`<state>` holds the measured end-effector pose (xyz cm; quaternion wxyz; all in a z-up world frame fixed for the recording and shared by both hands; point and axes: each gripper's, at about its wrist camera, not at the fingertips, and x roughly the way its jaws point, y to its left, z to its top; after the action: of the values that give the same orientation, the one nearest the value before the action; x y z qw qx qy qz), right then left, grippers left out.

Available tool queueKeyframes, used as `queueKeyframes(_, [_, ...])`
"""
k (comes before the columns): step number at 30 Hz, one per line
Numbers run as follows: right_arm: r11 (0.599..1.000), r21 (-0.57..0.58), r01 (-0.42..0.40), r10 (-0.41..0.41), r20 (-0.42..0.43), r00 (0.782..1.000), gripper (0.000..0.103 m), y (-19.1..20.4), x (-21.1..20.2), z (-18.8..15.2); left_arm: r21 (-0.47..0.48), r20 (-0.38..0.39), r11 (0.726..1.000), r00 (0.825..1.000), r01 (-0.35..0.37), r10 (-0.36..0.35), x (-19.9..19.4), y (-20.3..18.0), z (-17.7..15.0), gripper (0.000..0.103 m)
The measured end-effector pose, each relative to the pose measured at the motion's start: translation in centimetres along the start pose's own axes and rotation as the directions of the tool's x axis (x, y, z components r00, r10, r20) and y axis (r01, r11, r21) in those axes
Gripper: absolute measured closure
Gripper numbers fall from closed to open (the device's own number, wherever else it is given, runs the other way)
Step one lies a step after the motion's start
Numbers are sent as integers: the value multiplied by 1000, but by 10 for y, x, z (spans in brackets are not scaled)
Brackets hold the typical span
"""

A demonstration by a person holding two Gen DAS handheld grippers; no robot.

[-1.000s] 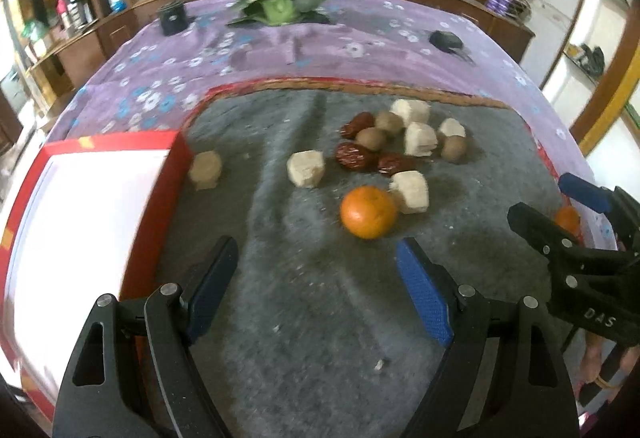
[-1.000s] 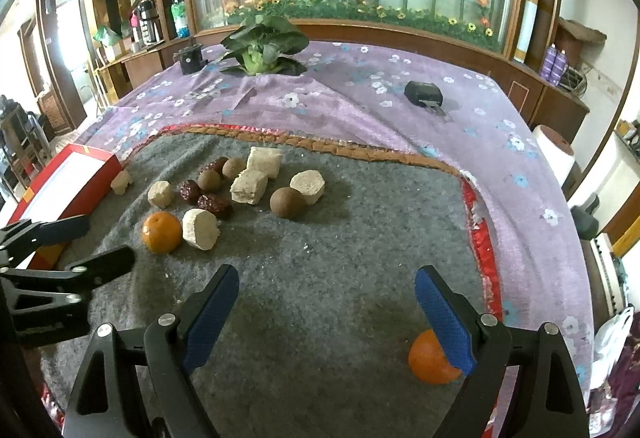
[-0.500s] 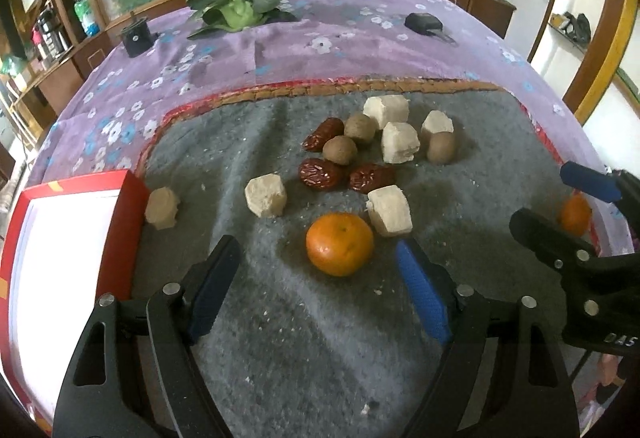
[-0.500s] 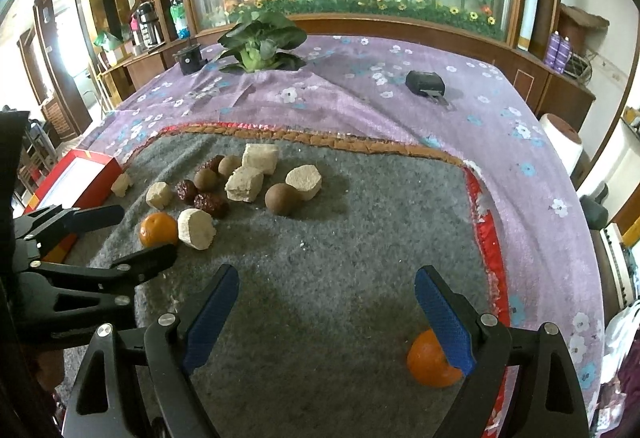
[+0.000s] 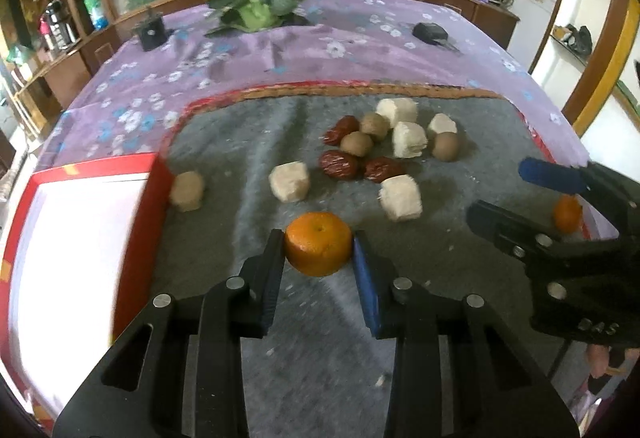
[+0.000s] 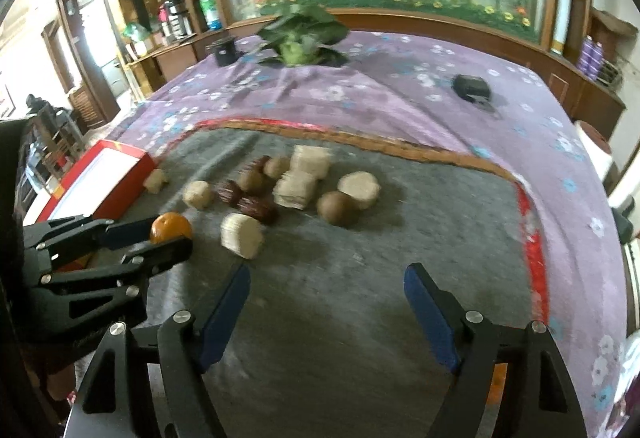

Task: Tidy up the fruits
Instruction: 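Grasp a pale textured cake with the right gripper while the left holds the orange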

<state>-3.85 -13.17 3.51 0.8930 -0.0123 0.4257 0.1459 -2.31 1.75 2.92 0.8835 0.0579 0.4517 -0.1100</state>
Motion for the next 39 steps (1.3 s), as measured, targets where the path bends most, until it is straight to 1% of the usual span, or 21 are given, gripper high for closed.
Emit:
queueKeyframes(6, [997,-76,-11,8,-38,999,24,25,24,16,-35,4,999,1000,-23,23,-7,14,-5,70])
queueKeyframes(7, [996,-85,5,-10,-52,999,24,25,28,17,-39,6,999,1000,-19,20,-8,15,-5,70])
queueKeyframes(8, [995,-92,47,-53,-61,997,24,20,30,18,-42,9,999,1000,-14,14,-9,16,-5,70])
queueKeyframes(9, [994,-84,67,-72,-62,995,24,14,28,17,-43,15,999,1000,-10,11,-10,16,-5,70])
queueKeyframes(13, [994,52,95,-92,-56,994,24,-28,10,10,-37,27,999,1000,5,-4,-12,14,-4,70])
queueKeyframes(15, [994,79,77,-73,-48,996,24,-35,3,6,-39,26,999,1000,14,-13,-11,12,-2,70])
queueKeyframes(16, [996,71,62,-59,-42,997,24,-34,1,4,-42,24,999,1000,18,-17,-10,11,-2,70])
queueKeyframes(19, [999,15,39,-38,-37,999,25,-22,1,-1,-47,20,998,999,29,-28,-9,9,-2,70])
queueKeyframes(21, [1000,-21,7,-7,-27,1000,25,-10,2,-4,-41,21,999,1000,24,-24,-9,6,-3,70])
queueKeyframes(24, [999,-45,-31,30,-7,1000,25,1,6,-6,-39,21,999,1000,20,-20,-9,5,-4,70])
queueKeyframes(28, [997,-70,-41,42,13,999,25,12,8,-5,-42,32,999,999,-7,8,-12,4,-5,70])
queueKeyframes(31, [996,-72,-55,56,7,998,29,17,11,-3,-46,33,999,999,-27,28,-14,7,-5,70])
queueKeyframes(37, [996,-69,-65,65,-6,998,30,22,16,0,-63,39,997,998,-44,47,-18,16,-5,70])
queueKeyframes(39, [995,-68,-72,71,-9,997,36,22,17,0,-69,39,996,998,-53,55,-18,19,-6,70])
